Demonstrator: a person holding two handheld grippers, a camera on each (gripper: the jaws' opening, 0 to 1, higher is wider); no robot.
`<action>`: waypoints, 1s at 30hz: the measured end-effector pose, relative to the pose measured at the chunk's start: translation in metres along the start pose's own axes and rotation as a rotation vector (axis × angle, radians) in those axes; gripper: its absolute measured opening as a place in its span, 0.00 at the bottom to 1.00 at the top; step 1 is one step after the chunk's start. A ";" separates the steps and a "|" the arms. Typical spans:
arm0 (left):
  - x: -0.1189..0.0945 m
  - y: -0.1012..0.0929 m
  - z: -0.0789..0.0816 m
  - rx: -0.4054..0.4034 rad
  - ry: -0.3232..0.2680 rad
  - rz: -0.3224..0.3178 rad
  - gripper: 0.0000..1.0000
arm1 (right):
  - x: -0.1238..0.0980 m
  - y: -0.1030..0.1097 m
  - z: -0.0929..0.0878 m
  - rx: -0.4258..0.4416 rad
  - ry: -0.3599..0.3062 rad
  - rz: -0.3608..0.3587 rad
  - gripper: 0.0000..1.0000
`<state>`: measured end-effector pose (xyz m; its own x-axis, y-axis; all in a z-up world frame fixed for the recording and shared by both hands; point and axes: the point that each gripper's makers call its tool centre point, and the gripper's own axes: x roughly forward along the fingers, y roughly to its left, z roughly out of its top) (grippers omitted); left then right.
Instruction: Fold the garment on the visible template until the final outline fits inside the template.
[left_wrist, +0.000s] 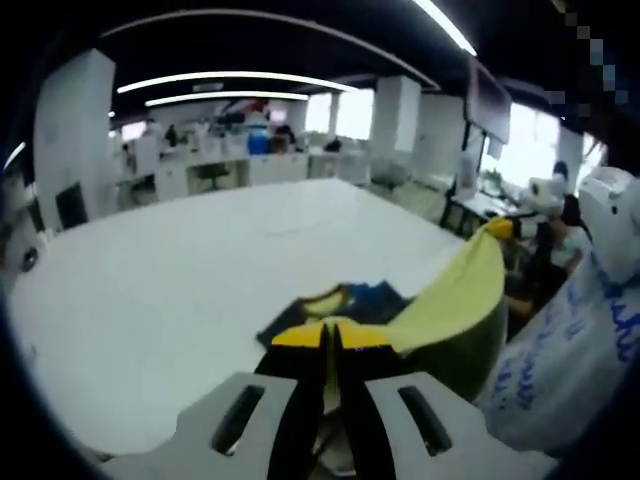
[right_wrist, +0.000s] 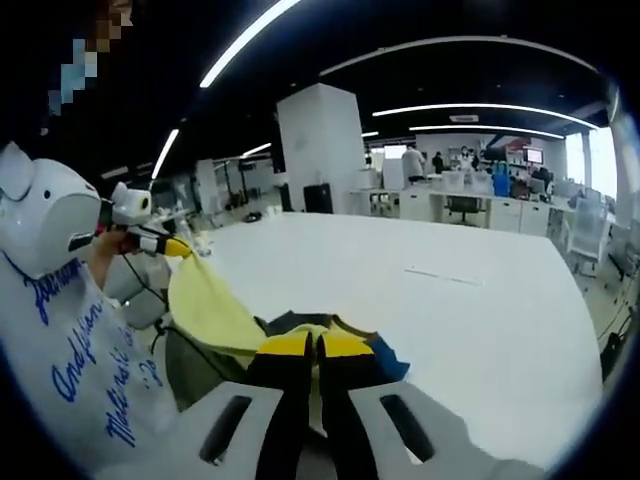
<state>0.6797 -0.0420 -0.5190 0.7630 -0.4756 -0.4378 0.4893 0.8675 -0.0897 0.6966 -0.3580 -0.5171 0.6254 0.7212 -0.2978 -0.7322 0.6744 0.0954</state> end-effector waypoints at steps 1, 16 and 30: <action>0.001 0.001 -0.001 -0.002 0.003 0.000 0.00 | 0.001 0.000 0.000 0.001 0.000 0.000 0.03; 0.013 0.011 -0.015 -0.031 0.043 0.004 0.00 | 0.012 -0.012 -0.010 0.026 0.030 -0.017 0.03; 0.039 0.026 -0.030 -0.050 0.093 0.021 0.00 | 0.031 -0.025 -0.030 0.053 0.085 -0.036 0.03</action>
<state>0.7098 -0.0338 -0.5653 0.7292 -0.4441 -0.5206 0.4505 0.8842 -0.1232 0.7263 -0.3573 -0.5568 0.6240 0.6821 -0.3813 -0.6933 0.7083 0.1324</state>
